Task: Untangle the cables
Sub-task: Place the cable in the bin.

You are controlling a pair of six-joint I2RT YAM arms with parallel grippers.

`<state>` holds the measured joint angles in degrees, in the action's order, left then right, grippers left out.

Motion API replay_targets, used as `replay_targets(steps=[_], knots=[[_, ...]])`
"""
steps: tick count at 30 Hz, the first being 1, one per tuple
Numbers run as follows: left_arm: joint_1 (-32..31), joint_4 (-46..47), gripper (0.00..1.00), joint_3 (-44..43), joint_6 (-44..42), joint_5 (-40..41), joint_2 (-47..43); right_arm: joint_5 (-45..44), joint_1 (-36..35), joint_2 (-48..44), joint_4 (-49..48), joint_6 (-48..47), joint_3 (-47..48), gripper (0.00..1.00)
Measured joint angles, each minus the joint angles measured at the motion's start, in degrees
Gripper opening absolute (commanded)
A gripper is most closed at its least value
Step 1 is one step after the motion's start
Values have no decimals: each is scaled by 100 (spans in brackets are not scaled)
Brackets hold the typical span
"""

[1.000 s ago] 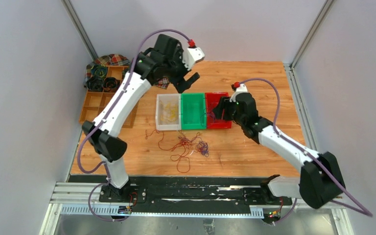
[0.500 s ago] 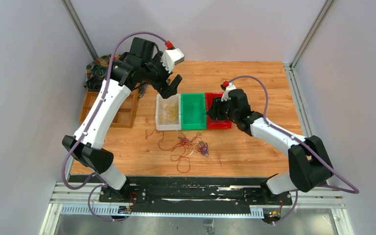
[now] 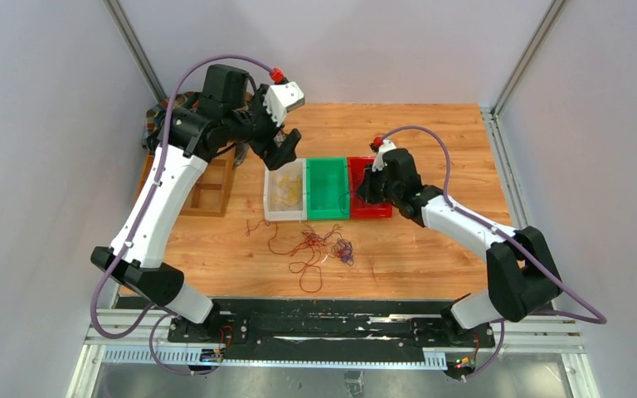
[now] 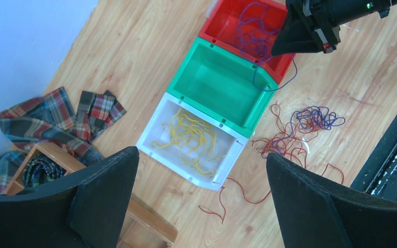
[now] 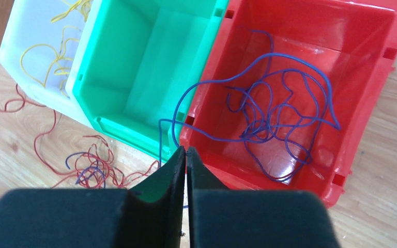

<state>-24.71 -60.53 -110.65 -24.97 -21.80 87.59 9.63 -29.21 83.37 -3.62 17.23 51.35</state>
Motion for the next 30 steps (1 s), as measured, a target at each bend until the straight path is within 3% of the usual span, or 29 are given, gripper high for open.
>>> replay_targets(steps=[9,17,19,22,27,28,30], knots=[[26,-2,98,0,-144,-11,-111,-879,0,79,284,-319,575,1],[28,-48,98,52,-249,-11,-216,-1023,-2,46,498,-514,581,66],[31,-61,98,72,-267,-13,-225,-870,-2,-142,490,-472,334,72],[33,-114,98,85,-275,-17,-227,-581,-2,-442,476,-431,-31,71],[33,-133,98,85,-271,-55,-232,-330,-4,-372,393,-352,-184,60],[33,-133,98,85,-271,-57,-232,-306,-4,-306,361,-334,-184,56],[33,-133,98,85,-273,-59,-236,-225,-4,-122,264,-299,-184,35]])
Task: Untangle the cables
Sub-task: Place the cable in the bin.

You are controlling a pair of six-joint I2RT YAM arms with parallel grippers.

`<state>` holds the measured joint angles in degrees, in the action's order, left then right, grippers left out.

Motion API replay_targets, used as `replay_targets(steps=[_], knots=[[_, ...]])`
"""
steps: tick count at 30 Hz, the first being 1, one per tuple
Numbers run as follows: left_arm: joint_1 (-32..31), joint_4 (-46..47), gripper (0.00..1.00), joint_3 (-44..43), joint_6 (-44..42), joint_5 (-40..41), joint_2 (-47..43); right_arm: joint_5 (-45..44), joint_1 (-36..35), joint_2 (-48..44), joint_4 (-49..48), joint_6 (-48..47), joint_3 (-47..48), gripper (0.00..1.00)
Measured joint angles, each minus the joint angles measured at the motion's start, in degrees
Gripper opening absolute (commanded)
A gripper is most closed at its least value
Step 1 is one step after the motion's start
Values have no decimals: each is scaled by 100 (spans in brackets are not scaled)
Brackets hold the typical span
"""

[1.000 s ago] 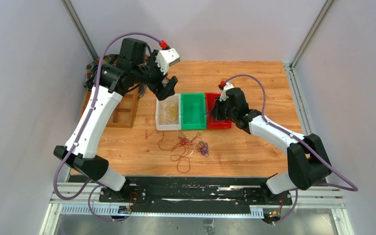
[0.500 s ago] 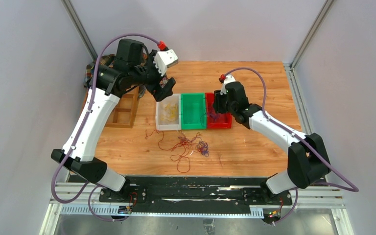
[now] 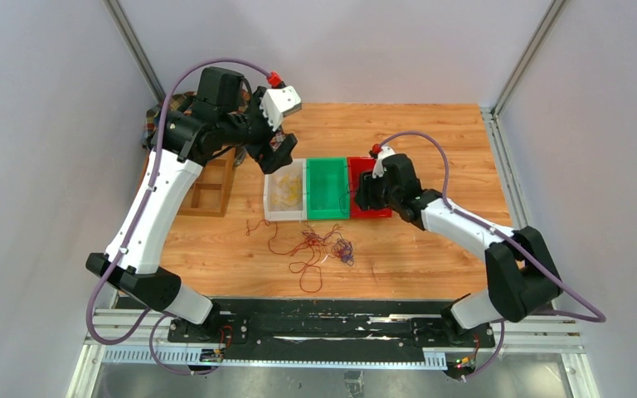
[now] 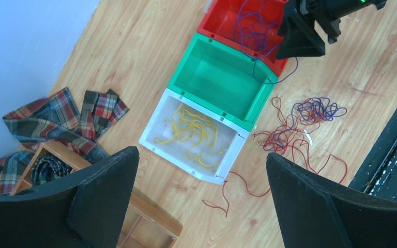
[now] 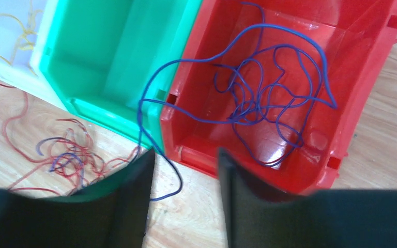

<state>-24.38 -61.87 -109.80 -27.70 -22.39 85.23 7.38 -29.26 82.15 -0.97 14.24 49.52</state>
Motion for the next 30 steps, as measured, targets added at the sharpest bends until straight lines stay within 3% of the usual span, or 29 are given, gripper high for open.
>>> replay_targets(steps=[2,3,16,24,30], knots=[[0,0,98,0,2,2,-4,15,0,175,-70,61,0,8],[0,0,98,2,2,0,-7,11,0,251,-92,90,2,2],[2,-9,98,304,-7,11,-258,-1169,2,354,374,-669,1010,1],[9,-15,98,363,-33,55,-404,-2199,2,1078,693,-1314,1464,1],[20,-20,98,380,-4,52,-404,-2330,2,1639,855,-1508,1650,1]])
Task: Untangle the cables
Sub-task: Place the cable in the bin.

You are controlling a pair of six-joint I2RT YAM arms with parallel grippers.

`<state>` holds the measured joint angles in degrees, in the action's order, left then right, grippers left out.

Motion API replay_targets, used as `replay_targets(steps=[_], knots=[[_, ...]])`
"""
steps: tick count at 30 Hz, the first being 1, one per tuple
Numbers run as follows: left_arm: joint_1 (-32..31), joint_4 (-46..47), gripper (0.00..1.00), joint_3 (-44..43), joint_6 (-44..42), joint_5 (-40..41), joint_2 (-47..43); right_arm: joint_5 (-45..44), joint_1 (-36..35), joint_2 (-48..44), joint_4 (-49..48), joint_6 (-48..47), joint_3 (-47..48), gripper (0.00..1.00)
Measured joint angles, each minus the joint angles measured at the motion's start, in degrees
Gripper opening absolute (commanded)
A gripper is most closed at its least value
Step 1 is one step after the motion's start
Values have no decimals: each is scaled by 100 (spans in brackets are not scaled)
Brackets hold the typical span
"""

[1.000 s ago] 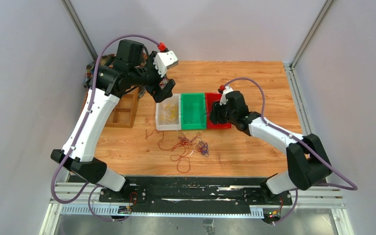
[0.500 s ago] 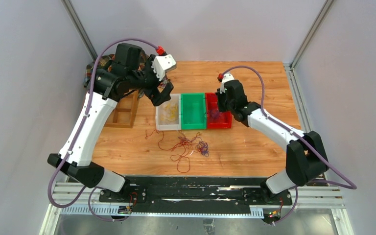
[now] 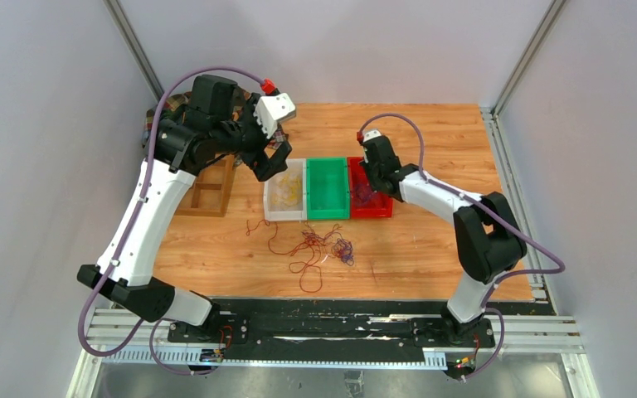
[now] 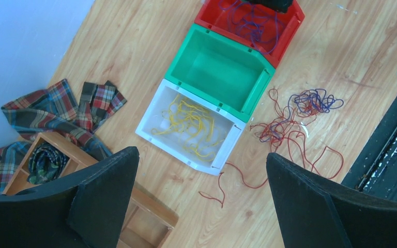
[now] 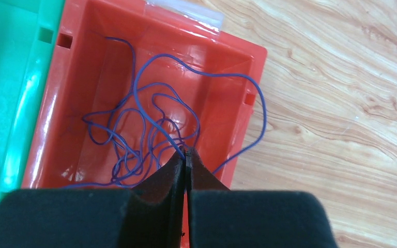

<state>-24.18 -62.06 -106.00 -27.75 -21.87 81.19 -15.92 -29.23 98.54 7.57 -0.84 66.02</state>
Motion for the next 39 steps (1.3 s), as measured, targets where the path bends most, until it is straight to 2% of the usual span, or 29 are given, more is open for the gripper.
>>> replay_targets(steps=[12,18,19,26,32,39], knots=[[2,0,98,0,232,162,2,103,-61,1137,79,-28,885,1],[2,-35,98,0,293,313,4,136,-140,1373,142,-20,1156,1],[2,-39,98,0,293,315,4,136,-142,1388,153,-11,1196,5],[2,-68,98,0,291,372,2,63,-142,1473,214,173,1399,49],[15,-68,98,0,289,619,-17,46,-142,1314,356,295,1384,56],[107,-70,98,0,282,1049,-70,-37,-186,481,437,457,1167,69]])
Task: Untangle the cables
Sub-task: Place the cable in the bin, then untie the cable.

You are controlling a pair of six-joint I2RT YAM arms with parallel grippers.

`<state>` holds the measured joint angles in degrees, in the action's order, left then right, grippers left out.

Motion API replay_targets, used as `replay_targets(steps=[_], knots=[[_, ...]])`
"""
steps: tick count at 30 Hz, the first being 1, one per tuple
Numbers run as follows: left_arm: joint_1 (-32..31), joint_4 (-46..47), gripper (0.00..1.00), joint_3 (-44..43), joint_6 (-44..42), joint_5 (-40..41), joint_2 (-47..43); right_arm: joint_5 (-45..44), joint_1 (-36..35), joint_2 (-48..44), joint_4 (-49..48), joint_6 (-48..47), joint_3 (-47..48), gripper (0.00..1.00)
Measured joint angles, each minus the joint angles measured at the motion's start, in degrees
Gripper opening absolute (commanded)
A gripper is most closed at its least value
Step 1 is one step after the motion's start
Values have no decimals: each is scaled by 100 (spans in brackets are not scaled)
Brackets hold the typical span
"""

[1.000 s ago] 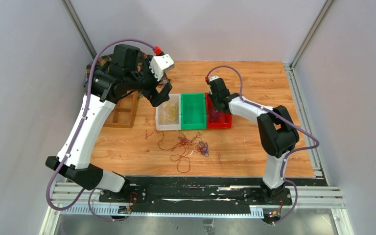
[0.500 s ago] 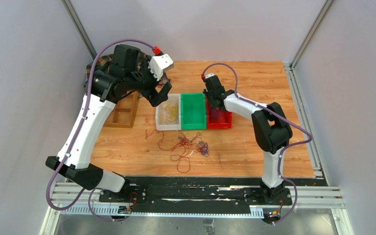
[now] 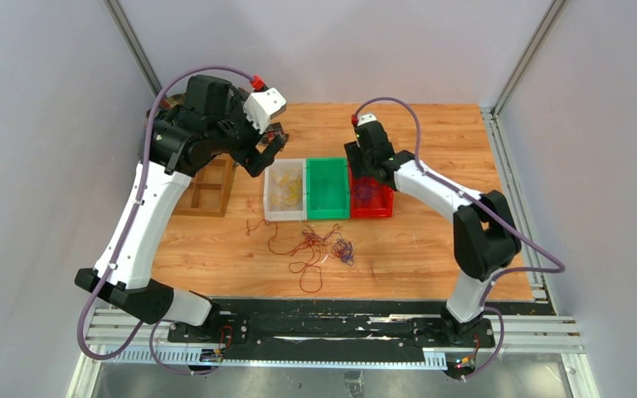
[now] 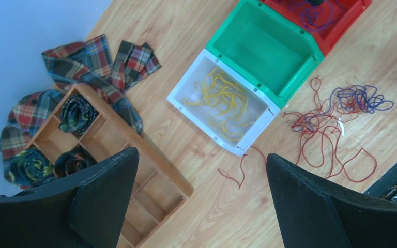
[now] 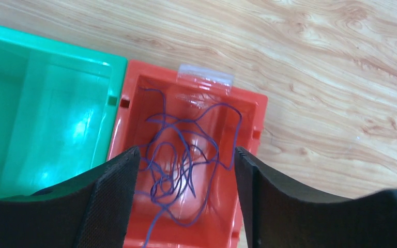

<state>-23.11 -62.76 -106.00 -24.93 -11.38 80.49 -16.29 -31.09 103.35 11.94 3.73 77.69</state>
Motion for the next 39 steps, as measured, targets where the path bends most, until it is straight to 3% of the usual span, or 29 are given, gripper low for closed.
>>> replay_targets(steps=[8,18,25,31,39], knots=[[59,-7,98,0,-76,168,-142,-22,-319,-938,52,310,-667,72],[120,-24,98,225,-120,216,-192,90,-553,-1342,339,1049,-1266,64],[120,-37,98,267,-199,11,-291,461,-466,-1106,258,1384,-1305,42],[120,-37,98,286,-280,-20,-407,413,-348,-901,240,1462,-1263,2],[122,-37,98,289,-330,-37,-415,94,-197,-758,208,1303,-1189,1]])
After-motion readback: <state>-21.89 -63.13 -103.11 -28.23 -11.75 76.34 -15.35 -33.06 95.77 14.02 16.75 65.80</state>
